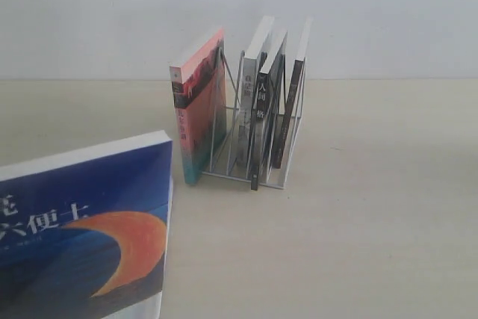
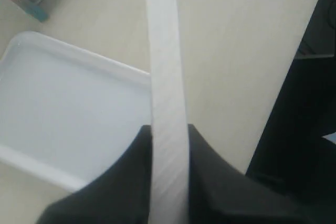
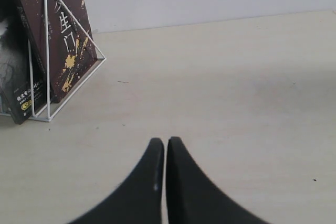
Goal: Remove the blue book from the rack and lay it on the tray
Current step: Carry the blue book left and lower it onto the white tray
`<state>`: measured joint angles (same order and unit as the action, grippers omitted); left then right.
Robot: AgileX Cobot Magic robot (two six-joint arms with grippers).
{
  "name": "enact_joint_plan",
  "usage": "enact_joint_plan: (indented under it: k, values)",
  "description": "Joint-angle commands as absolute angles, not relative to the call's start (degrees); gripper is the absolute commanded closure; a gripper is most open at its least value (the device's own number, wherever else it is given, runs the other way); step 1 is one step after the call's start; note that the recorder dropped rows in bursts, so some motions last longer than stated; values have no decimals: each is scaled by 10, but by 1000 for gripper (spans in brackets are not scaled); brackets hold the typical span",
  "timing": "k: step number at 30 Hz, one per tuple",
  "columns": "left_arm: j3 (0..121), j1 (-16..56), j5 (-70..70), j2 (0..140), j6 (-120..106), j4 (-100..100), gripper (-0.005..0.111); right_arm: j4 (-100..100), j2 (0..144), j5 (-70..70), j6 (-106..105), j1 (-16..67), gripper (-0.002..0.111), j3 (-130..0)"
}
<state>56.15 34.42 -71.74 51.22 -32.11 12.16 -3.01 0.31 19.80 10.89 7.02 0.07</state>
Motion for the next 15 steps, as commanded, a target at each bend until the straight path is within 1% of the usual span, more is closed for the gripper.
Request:
enact_joint_plan:
  k: [1, 5, 7, 10, 15]
  values:
    - [532, 346, -700, 501, -292, 72, 103, -33, 0, 191, 105, 70, 107, 0]
    - [521, 343, -698, 507, -292, 89, 103, -33, 0, 191, 105, 70, 107, 0]
    - [521, 342, -674, 520, -291, 89, 103, -33, 0, 191, 105, 70, 107, 0]
    - [506, 317, -625, 536, -278, 92, 103, -33, 0, 191, 105, 70, 107, 0]
    - [490, 284, -592, 551, -280, 105, 103, -33, 0, 191, 105, 70, 107, 0]
